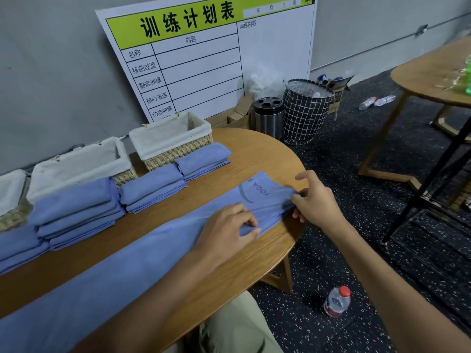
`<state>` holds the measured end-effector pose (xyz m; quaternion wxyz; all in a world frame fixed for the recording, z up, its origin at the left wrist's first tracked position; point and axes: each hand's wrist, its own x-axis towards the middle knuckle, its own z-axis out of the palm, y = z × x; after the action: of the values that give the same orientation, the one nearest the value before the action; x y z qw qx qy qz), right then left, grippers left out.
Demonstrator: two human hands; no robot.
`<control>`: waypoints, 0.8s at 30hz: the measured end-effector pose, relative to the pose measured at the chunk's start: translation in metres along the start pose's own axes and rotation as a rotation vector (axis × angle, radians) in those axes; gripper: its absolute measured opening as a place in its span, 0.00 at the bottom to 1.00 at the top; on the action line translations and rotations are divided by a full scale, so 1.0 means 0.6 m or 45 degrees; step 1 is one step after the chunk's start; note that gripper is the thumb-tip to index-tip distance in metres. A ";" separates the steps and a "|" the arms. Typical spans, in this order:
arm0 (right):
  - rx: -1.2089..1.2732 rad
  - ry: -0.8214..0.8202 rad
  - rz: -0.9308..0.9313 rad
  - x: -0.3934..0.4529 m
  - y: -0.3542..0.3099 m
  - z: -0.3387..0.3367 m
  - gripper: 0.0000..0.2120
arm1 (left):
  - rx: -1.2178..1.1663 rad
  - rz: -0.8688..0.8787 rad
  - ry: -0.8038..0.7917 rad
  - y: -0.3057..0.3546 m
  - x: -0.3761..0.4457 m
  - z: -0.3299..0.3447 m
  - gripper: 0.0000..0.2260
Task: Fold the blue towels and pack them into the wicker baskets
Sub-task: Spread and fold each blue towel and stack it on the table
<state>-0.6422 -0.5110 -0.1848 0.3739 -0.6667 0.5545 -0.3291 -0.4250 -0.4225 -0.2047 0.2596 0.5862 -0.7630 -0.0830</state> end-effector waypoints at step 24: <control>-0.544 -0.044 -0.082 0.048 0.039 0.001 0.07 | 0.252 -0.341 -0.195 -0.042 0.222 0.026 0.14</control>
<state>-0.6480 -0.5417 -0.2047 0.2227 -0.7536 0.5837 -0.2045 -0.4351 -0.5577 -0.1889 0.1282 0.6972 -0.7001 -0.0857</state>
